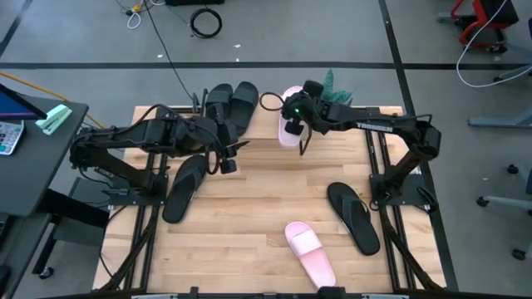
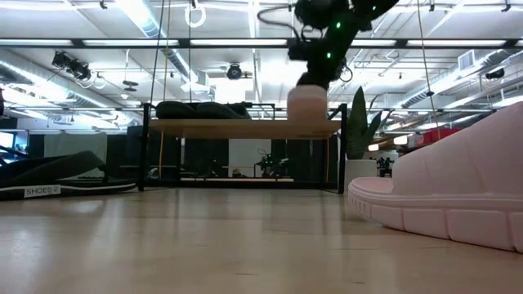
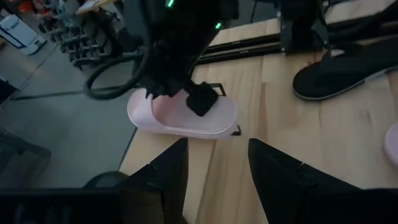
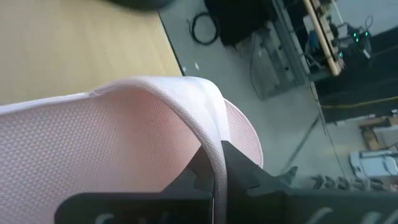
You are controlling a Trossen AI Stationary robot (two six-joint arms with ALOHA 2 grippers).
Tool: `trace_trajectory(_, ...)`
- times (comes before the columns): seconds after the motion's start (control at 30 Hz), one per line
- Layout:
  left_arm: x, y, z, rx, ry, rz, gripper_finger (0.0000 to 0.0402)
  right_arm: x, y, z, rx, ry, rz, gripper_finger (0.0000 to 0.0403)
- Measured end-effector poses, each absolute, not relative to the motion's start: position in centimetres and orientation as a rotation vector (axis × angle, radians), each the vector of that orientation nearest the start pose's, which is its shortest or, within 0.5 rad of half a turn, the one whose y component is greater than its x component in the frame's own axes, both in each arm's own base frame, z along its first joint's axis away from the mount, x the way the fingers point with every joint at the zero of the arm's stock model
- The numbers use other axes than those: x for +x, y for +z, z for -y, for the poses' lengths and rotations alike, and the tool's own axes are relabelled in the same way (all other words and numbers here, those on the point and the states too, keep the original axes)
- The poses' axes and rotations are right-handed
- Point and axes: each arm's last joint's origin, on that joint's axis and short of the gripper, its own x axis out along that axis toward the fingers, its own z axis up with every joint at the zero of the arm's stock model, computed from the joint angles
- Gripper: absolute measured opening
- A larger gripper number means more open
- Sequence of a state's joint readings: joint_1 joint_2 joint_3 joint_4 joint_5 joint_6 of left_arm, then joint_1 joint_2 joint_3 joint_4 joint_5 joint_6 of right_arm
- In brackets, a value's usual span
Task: Pick and place slides into the shelf
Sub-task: Put the top pink slides on the shelf
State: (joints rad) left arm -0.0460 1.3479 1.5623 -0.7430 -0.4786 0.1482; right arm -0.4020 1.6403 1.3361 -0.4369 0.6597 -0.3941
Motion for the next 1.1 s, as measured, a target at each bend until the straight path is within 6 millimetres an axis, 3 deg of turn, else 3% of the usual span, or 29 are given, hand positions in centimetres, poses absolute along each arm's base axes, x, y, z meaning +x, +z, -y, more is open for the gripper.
trace_trajectory(0.17, 26.9, 42.4, -0.1, 0.257, 0.39, -0.549, 0.0172, 32.2, 27.9, 16.8, -0.508, -0.843, -1.051, 0.0009)
trace_trajectory(0.63, 26.7, 42.1, -0.1, 0.222, 0.4, -0.578, 0.0172, 30.7, 28.1, 18.2, -0.549, -0.831, -1.139, 0.0018)
trace_trajectory(1.1, 26.6, 42.0, -0.1, 0.213, 0.402, -0.584, 0.0172, 30.5, 28.0, 18.2, -0.57, -0.796, -1.17, 0.0106)
